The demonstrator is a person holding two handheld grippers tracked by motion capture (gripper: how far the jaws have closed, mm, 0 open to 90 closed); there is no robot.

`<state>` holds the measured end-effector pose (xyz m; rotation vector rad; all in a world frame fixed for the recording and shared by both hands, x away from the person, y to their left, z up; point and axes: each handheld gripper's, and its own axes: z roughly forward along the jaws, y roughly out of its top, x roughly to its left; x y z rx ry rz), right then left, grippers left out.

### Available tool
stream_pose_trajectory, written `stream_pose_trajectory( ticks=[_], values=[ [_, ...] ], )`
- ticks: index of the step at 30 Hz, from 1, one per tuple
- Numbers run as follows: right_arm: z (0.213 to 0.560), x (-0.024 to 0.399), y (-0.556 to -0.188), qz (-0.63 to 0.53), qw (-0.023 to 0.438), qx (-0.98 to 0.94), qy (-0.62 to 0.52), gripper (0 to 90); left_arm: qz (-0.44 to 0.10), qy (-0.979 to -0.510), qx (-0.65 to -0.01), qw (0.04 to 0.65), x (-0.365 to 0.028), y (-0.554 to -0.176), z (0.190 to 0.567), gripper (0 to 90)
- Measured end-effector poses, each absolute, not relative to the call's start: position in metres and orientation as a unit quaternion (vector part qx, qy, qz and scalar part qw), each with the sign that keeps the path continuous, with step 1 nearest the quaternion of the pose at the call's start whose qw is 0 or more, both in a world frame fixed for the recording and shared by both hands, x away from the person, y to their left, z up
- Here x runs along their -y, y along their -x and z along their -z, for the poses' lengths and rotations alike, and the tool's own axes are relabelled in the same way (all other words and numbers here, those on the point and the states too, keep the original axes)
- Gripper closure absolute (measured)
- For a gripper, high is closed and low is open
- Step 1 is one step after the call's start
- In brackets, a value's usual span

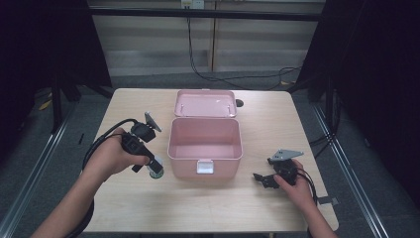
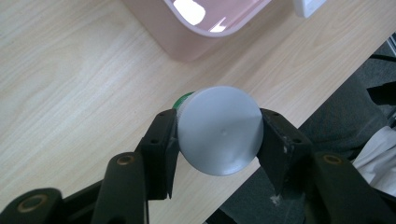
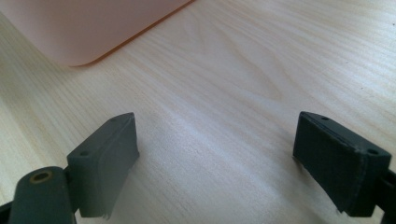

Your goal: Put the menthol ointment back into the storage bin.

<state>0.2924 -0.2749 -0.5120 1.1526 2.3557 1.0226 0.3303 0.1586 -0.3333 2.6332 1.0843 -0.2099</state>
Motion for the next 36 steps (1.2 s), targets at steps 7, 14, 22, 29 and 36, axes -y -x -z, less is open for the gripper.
stream_pose_trajectory(
  ticks=[7,14,22,29,36],
  values=[
    [0.512,0.275,-0.292,-0.358,0.162,-0.825,-0.405,13.0,0.069,-0.912,-0.378,0.142,-0.158,-0.335,0.324,50.1],
    [0.512,0.275,-0.292,-0.359,0.162,-0.826,-0.404,13.0,0.068,-0.911,-0.381,0.142,-0.158,-0.34,0.317,50.1],
    [0.512,0.275,-0.292,-0.359,0.161,-0.826,-0.404,13.0,0.068,-0.911,-0.381,0.145,-0.155,-0.346,0.306,50.1],
    [0.512,0.275,-0.292,-0.358,0.162,-0.826,-0.404,13.0,0.068,-0.909,-0.384,0.146,-0.154,-0.351,0.298,50.1],
    [0.512,0.275,-0.292,-0.359,0.161,-0.826,-0.404,13.0,0.064,-0.906,-0.391,0.15,-0.155,-0.36,0.292,50.1]
  ],
)
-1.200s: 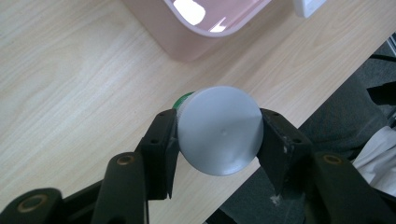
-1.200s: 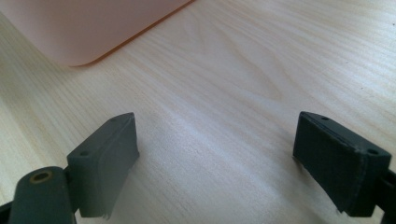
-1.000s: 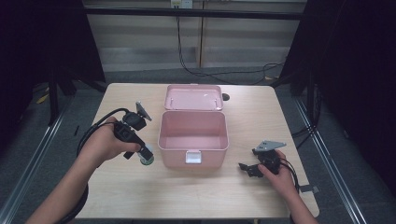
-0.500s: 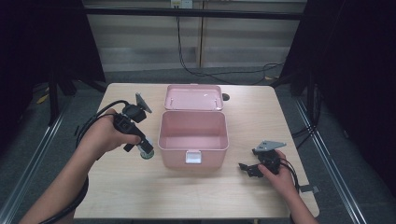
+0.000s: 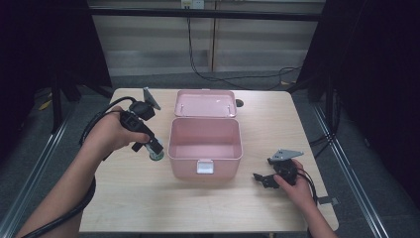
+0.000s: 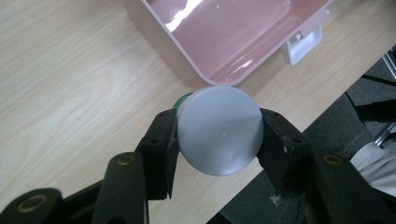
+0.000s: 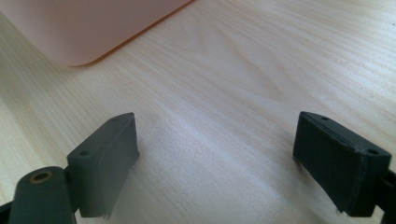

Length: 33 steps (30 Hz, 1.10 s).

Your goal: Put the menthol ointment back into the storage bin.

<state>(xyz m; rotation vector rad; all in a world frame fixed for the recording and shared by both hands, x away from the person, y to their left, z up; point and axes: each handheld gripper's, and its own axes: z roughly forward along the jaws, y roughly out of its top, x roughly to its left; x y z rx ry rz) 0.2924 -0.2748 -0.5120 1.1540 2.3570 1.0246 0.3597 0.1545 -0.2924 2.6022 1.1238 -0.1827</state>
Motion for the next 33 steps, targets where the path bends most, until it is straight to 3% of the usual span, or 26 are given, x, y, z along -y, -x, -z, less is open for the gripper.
stream_pose_trajectory(
  ticks=[33],
  values=[
    [0.512,0.275,-0.292,-0.358,0.162,-0.826,-0.404,13.0,0.035,-0.901,-0.407,0.147,-0.131,-0.392,0.269,50.1]
  ],
)
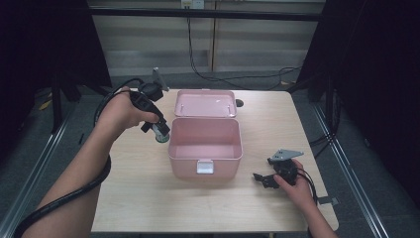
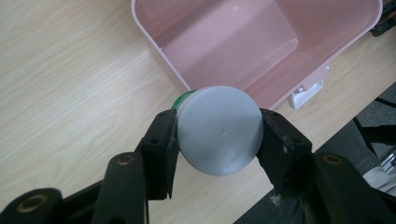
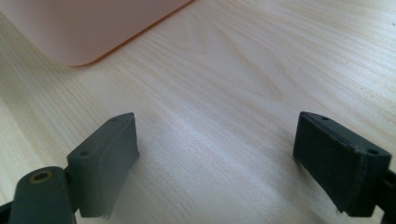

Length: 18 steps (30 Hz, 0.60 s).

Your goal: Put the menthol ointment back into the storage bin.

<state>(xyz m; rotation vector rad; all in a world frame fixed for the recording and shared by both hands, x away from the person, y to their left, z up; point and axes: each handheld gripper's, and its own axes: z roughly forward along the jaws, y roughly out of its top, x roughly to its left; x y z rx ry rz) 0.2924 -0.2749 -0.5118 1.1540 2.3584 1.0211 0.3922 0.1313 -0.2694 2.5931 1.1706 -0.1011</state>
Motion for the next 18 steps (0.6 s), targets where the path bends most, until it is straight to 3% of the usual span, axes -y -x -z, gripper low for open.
stream_pose_trajectory(
  ticks=[18],
  values=[
    [0.512,0.275,-0.292,-0.358,0.162,-0.826,-0.404,13.0,0.033,-0.906,-0.393,0.15,-0.098,-0.403,0.263,50.1]
  ],
)
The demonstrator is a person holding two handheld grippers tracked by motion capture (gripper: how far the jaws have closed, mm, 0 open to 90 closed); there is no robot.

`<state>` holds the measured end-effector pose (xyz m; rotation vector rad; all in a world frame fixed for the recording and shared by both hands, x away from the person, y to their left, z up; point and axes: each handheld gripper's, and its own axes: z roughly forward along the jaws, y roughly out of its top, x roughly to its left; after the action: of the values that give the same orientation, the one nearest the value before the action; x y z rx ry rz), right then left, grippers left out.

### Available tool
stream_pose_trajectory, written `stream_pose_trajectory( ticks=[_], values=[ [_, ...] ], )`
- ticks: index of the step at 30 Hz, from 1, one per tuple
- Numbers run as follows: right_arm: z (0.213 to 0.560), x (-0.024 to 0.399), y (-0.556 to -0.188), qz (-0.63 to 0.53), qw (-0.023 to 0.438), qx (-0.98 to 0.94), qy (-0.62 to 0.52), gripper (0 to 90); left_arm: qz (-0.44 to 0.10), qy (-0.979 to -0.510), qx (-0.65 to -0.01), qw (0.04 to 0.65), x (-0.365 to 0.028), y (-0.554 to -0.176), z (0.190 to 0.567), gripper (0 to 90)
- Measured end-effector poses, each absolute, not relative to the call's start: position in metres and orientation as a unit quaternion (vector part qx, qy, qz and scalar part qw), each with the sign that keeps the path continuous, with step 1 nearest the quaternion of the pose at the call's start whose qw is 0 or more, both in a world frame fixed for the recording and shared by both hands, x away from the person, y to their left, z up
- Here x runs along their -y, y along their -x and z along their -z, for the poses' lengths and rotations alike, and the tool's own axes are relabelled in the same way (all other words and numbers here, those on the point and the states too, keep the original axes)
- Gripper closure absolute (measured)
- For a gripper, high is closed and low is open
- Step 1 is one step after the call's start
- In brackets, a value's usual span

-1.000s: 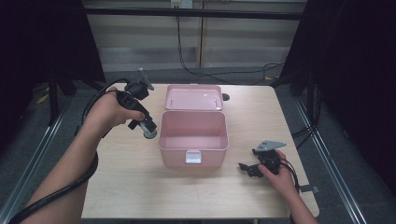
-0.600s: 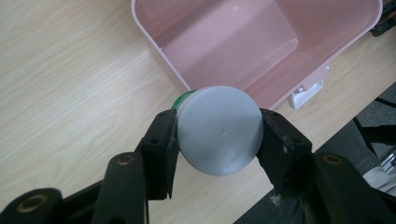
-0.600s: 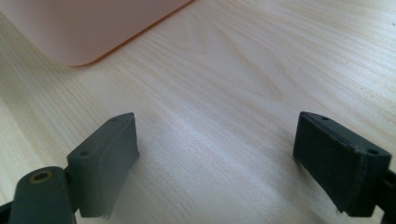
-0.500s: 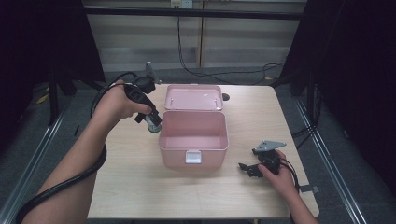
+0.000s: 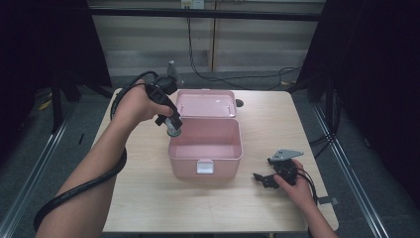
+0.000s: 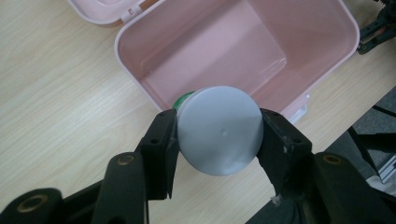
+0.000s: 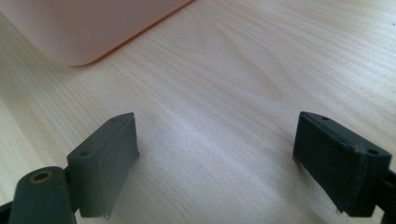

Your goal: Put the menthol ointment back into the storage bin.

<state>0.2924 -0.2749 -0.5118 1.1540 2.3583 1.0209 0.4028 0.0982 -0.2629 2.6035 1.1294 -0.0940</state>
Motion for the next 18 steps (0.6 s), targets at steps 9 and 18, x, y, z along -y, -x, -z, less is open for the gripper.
stream_pose_trajectory(
  ticks=[9,18],
  values=[
    [0.512,0.275,-0.292,-0.358,0.161,-0.826,-0.404,13.0,0.032,-0.907,-0.393,0.149,-0.088,-0.408,0.269,50.1],
    [0.512,0.275,-0.292,-0.358,0.161,-0.826,-0.404,13.0,0.031,-0.907,-0.393,0.146,-0.081,-0.414,0.276,50.1]
  ],
)
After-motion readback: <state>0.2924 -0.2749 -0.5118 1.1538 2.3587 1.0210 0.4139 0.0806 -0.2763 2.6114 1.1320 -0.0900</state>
